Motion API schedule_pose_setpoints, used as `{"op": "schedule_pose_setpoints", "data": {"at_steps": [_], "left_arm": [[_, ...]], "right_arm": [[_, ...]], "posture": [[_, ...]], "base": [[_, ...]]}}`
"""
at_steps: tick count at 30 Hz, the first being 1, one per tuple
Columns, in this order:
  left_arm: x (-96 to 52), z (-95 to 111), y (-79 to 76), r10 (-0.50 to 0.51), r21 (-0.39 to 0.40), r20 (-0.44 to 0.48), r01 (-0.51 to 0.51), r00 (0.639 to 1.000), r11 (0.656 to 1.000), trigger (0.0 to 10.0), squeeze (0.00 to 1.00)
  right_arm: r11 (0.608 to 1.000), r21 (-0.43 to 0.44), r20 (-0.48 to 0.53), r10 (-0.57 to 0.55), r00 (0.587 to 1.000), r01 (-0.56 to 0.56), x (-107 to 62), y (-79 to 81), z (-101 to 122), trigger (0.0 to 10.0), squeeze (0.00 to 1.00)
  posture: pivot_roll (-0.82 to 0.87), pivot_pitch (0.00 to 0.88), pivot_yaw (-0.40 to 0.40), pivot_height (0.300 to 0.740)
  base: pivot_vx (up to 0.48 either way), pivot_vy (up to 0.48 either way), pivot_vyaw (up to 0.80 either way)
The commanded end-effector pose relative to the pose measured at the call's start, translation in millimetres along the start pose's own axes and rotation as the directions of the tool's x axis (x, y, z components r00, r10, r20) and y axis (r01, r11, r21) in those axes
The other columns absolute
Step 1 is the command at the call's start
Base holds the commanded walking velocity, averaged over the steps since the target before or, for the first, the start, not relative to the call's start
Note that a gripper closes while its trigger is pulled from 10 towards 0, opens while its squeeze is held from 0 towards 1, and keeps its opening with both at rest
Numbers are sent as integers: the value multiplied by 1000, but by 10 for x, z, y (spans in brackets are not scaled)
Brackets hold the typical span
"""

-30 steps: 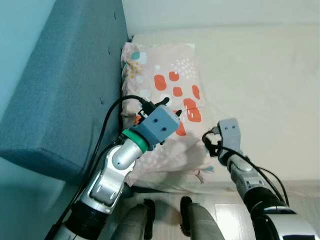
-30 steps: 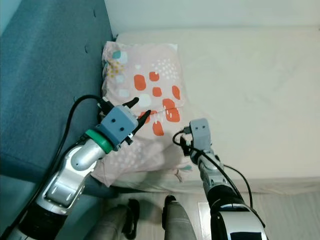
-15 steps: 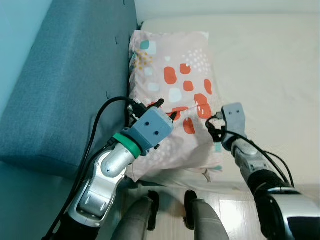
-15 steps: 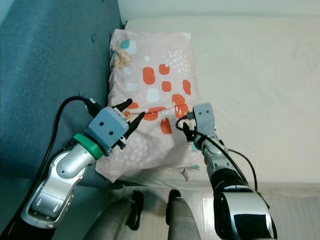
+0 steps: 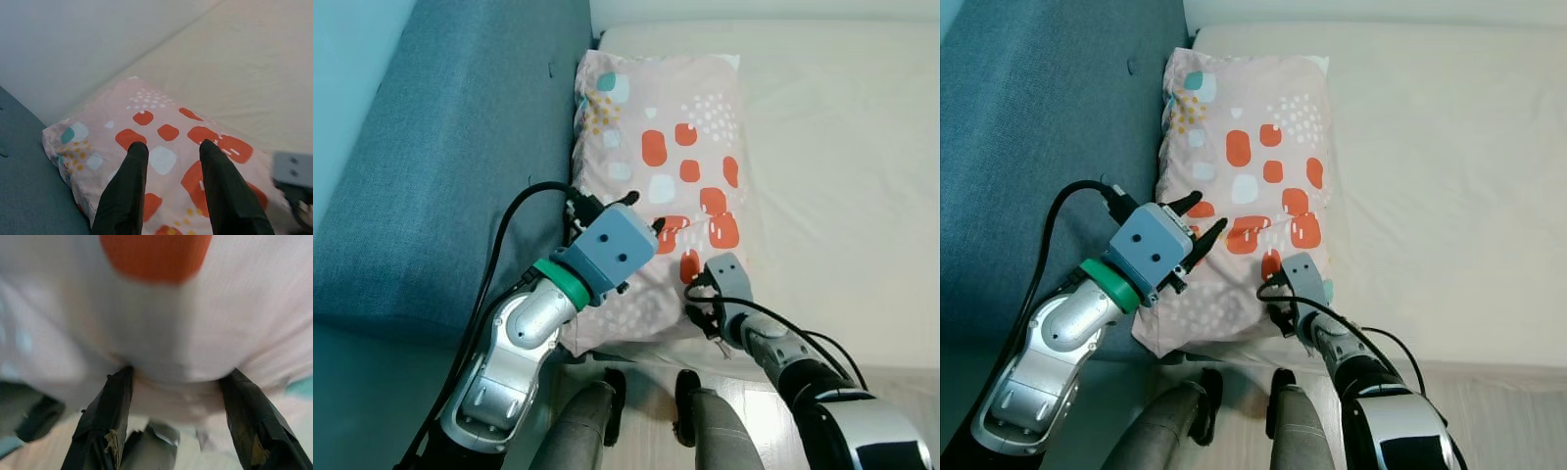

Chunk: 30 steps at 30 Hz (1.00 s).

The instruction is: Clean up the room

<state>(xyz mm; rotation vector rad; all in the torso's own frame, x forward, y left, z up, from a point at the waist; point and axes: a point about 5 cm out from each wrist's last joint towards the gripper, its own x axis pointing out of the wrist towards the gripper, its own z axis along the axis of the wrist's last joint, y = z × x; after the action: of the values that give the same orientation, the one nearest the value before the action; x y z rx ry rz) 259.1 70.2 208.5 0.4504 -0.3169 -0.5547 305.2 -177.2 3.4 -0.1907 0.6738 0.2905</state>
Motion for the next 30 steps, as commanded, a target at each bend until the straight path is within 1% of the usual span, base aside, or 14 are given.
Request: {"op": "schedule_pose_setpoints", "data": {"at_steps": [1, 3, 5, 6, 9, 14, 16, 17, 19, 20, 21, 22, 26, 30], "left_arm": [[-2, -5, -29, -11, -12, -7, 11, 1000, 1000, 10000, 0], [7, -5, -29, -9, -15, -8, 9, 1000, 1000, 10000, 0], [27, -5, -26, -3, -21, -9, 3, 1000, 1000, 10000, 0], [27, -5, -26, -3, -21, -9, 3, 1000, 1000, 10000, 0], [56, -3, -27, -3, -22, -6, 2, 1000, 1000, 10000, 0], [80, -11, -32, -4, -19, 1, 4, 1000, 1000, 10000, 0], [99, -19, -33, -3, -15, 9, 3, 1000, 1000, 10000, 0], [104, -31, -32, -3, -17, 12, 3, 1000, 1000, 10000, 0], [104, -31, -32, -3, -17, 12, 3, 1000, 1000, 10000, 0], [108, -43, -33, -3, -19, 14, 4, 1000, 1000, 10000, 0], [111, -81, -41, -5, -46, 1, 5, 1000, 999, 10000, 0], [111, -81, -41, -5, -46, 1, 5, 1000, 999, 10000, 0], [88, -273, -96, -44, -156, -65, 33, 997, 987, 10000, 0], [83, -318, -83, -31, -199, -82, 14, 996, 980, 10000, 0]], "right_arm": [[1000, 2, -136, -6, 991, 6, -48, 86, -410, 10000, 0], [1000, -4, -169, -27, 985, 27, -78, 86, -536, 10000, 0], [997, 48, -228, -49, 972, 61, -152, 123, -805, 10000, 0], [997, 48, -228, -49, 972, 61, -152, 123, -805, 10000, 0], [982, 168, -290, -38, 956, 90, -247, 256, -1123, 10000, 0], [975, 202, -259, -34, 965, 88, -268, 359, -1198, 10000, 0], [977, 203, -120, -47, 992, 70, -231, 380, -1051, 10000, 0], [975, 214, 25, -73, 997, 66, -210, 348, -858, 10000, 0], [975, 214, 25, -73, 997, 66, -210, 348, -858, 10000, 0], [973, 219, 122, -94, 988, 66, -213, 322, -726, 10000, 0], [975, 209, 239, -125, 963, 75, -245, 277, -559, 10000, 0], [975, 209, 239, -125, 963, 75, -245, 277, -559, 10000, 0], [967, 191, 508, -247, 825, 172, -553, 137, -167, 10000, 0], [960, 204, 536, -273, 799, 192, -611, 127, -136, 10000, 0]], "posture": [[152, 301, 134, 740], [147, 300, 132, 740], [121, 290, 127, 740], [121, 290, 127, 740], [100, 277, 126, 740], [80, 259, 121, 740], [51, 243, 114, 740], [29, 231, 109, 740], [29, 231, 109, 740], [20, 225, 107, 740], [-8, 202, 100, 740], [-8, 202, 100, 740], [-60, 144, 84, 740], [-70, 125, 85, 740]], "base": [[0, 0, 0], [0, 0, 0], [0, 0, 0], [0, 0, 0], [0, 0, 0], [0, 0, 0], [0, 0, 0], [0, 0, 0], [0, 0, 0], [0, 0, 0], [0, 0, 0], [0, 0, 0], [0, 0, 0], [0, 0, 0]]}}
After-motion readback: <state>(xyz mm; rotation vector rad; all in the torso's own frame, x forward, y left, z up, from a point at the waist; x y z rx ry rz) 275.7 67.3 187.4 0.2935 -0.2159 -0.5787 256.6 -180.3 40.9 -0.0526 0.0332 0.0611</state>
